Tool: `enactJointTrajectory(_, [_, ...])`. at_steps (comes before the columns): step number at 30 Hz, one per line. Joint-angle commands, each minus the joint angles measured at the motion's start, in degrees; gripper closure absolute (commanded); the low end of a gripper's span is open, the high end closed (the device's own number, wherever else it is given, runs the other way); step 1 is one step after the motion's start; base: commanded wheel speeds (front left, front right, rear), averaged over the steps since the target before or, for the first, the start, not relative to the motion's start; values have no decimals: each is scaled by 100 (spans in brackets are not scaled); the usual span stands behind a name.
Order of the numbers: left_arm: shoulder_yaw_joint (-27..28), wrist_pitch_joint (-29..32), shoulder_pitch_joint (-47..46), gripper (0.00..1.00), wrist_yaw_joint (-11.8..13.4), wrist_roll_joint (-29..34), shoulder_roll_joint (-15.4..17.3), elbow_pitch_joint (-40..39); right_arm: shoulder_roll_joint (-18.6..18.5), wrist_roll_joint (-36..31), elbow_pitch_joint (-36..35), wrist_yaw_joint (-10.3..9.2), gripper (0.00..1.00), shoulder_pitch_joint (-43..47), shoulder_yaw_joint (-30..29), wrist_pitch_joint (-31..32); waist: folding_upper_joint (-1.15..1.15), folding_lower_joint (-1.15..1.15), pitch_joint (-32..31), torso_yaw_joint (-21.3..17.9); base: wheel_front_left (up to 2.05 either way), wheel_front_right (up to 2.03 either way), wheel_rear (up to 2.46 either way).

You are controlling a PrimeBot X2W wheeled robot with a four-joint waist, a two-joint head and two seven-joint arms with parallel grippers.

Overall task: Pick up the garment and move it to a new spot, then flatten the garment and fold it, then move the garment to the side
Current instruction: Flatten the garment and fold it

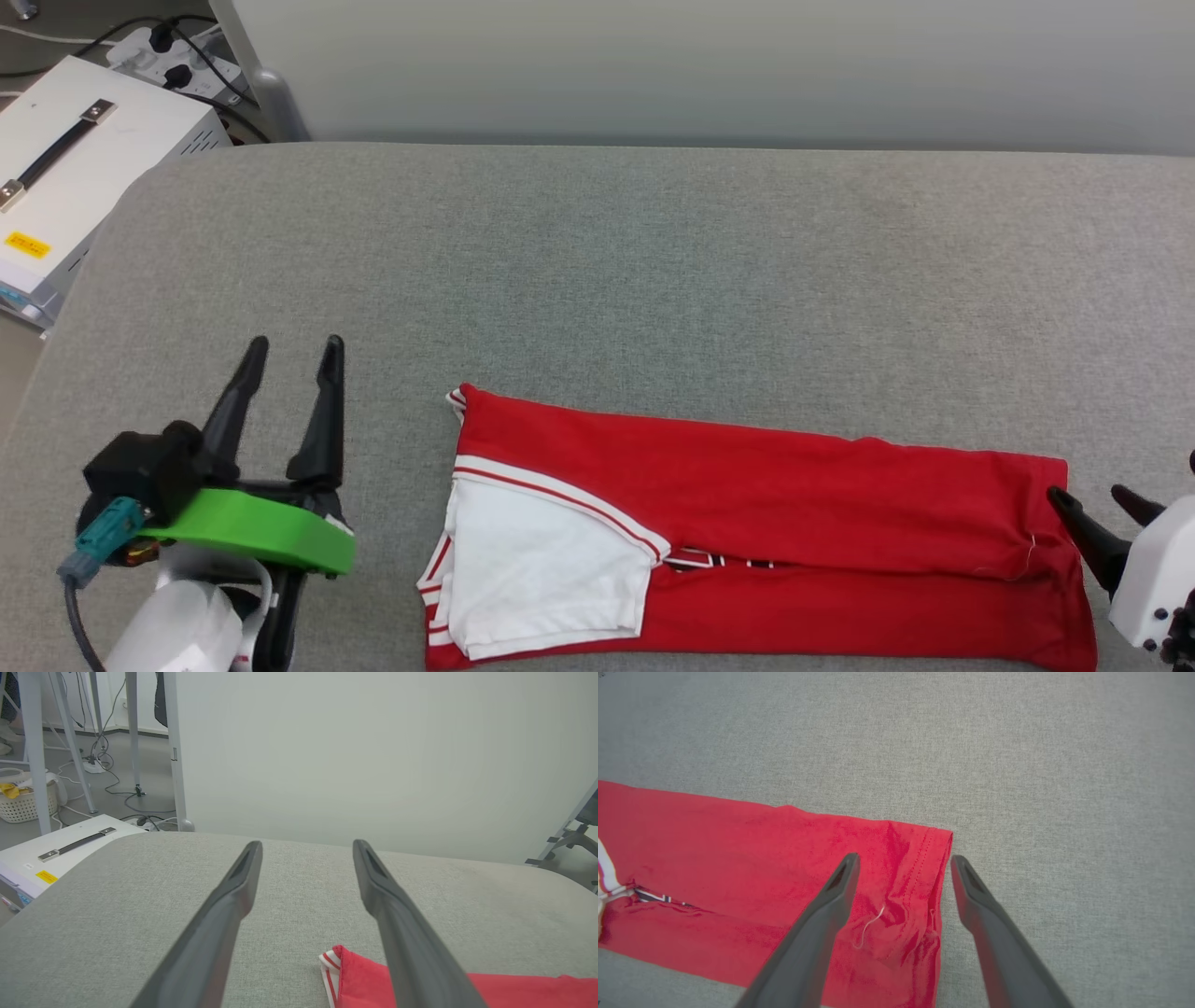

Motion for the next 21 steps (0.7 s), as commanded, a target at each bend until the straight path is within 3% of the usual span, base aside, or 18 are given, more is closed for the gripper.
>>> enactJointTrajectory(1, [177, -38, -34, 0, -24, 204, -59, -15, 141, -92, -33, -4, 0, 133, -126, 100, 60, 0, 41, 29, 0, 0, 0])
enactJointTrajectory(6, [1080, -47, 81, 0, -391, 1080, -541, -510, 583, -455, 29, -4, 0, 250, -610, 449, 60, 0, 172, 86, 0, 0, 0])
enactJointTrajectory(10, [1488, -48, 154, 0, -713, 1676, -879, -762, 805, -617, 124, -4, 0, 219, -814, 627, 60, 0, 303, 127, 0, 0, 0])
enactJointTrajectory(16, [1723, -48, 136, 0, -969, 2053, -1291, -847, 1034, -486, 480, -4, 0, 120, -1048, 773, 60, 0, 546, 221, 0, 0, 0])
enactJointTrajectory(21, [1626, -48, 109, 0, -986, 2113, -1360, -879, 1088, -242, 747, -4, 0, 57, -1044, 769, 60, 0, 638, 248, 0, 0, 0])
